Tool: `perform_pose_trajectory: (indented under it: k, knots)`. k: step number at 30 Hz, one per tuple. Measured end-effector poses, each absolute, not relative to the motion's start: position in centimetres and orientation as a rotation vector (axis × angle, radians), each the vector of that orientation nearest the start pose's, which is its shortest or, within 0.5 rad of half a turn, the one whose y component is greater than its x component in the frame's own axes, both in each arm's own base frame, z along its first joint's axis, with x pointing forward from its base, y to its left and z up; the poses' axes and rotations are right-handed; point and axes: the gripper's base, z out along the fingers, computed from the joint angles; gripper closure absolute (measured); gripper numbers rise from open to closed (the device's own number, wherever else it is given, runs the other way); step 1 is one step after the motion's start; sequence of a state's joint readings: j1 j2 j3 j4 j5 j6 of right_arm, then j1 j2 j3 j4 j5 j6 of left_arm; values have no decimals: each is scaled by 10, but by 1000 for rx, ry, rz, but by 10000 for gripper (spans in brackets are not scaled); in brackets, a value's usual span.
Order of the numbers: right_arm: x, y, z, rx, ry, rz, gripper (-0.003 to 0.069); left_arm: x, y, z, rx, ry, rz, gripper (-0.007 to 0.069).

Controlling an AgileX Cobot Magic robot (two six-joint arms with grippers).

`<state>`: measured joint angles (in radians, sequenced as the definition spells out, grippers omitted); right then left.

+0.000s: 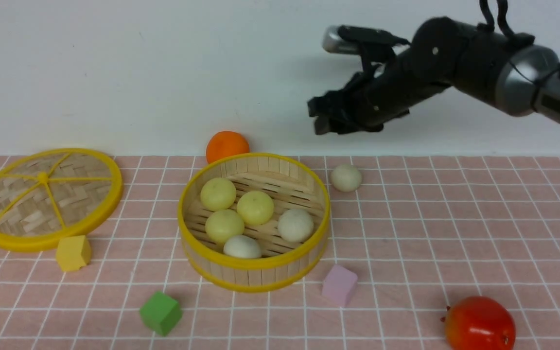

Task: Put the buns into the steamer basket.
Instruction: Use the right arm to grab a steamed stuffed bun

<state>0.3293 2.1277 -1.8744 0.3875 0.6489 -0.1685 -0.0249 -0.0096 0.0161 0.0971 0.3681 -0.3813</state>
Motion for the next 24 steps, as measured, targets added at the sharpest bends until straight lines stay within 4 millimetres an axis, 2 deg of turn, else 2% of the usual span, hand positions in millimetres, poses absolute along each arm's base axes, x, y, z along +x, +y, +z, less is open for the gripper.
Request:
perform_pose_trajectory:
  k: [3,7,11,24]
  knots:
    - [476,166,237,-221,2394,499,405,53,2,175,-271,1841,-187,386]
    - [486,153,214,-139,2431,488,415,53,2,175,-271,1841,-187,384]
    - [491,152,199,-124,2444,480,398,53,2,175,-271,1841,-187,384]
    - [501,152,171,-117,2413,439,395,53,2,175,-270,1841,-186,384]
